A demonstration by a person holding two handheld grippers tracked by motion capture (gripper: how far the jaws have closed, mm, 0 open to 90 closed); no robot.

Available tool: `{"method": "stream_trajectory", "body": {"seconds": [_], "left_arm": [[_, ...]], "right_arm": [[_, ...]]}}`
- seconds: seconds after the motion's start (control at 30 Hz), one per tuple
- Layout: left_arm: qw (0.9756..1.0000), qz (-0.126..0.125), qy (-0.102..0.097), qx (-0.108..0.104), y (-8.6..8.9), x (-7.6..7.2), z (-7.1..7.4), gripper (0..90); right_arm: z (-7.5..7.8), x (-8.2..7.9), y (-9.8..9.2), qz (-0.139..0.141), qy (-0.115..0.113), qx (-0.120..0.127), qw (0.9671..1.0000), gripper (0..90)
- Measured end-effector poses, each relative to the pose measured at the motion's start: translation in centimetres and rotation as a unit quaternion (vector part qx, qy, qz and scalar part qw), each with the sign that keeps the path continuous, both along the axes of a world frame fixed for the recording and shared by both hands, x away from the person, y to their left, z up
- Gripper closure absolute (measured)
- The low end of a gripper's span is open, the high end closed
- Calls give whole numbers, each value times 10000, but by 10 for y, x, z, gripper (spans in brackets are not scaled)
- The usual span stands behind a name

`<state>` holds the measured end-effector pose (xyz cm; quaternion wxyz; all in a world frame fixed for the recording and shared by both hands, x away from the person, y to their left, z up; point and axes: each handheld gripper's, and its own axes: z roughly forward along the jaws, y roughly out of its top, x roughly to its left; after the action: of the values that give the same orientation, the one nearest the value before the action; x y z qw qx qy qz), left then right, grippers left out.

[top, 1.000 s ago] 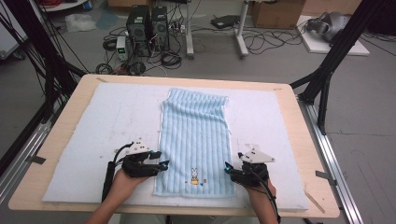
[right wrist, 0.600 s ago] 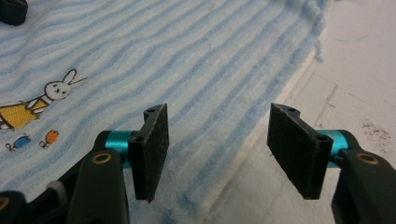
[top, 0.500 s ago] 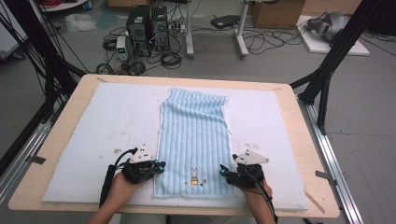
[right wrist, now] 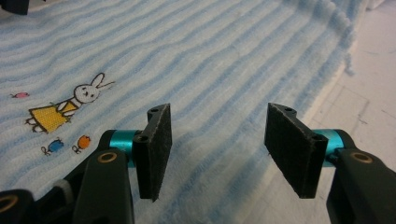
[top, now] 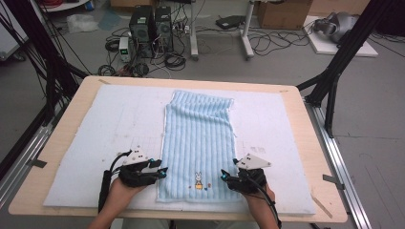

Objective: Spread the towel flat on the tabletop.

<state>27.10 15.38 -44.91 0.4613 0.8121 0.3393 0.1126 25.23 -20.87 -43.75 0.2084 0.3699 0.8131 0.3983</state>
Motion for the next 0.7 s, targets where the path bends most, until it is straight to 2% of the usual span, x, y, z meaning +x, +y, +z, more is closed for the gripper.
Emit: {"method": "stream_trajectory", "body": {"seconds": [0.1, 0.2, 0.23, 0.3, 0.43, 0.5, 0.53, 0.6, 0.7], "left_arm": [[9994, 83, -4, 332, -7, 0, -2, 499], [9971, 154, -272, 689, -14, -5, -2, 553], [9969, 73, -336, 703, -15, -6, -2, 621], [9965, -40, -400, 738, -17, -8, -2, 829], [9974, -73, -288, 652, -13, -7, -1, 860], [9975, -88, -263, 648, -10, -6, 0, 861], [9975, -109, -245, 653, -9, -6, 0, 862], [9977, -122, -208, 628, -6, -6, 0, 863], [9982, -175, -145, 550, -1, -6, 0, 862]], "right_arm": [[-1, 0, -3, -62, 20, 18, 10000, 410], [-1, 0, -5, -66, 22, 24, 10000, 410], [-1, 0, -5, -76, 38, 18, 10000, 410], [-1, 0, -5, -72, 59, 5, 10000, 418], [-4, 0, -4, 9, 192, -100, 9998, 502], [-6, 0, -2, 176, 303, -194, 9992, 637], [-8, 0, 0, 267, 370, -265, 9986, 677], [-9, -1, 2, 384, 453, -222, 9980, 777], [-7, -2, 3, 569, 585, -209, 9964, 836]]}}
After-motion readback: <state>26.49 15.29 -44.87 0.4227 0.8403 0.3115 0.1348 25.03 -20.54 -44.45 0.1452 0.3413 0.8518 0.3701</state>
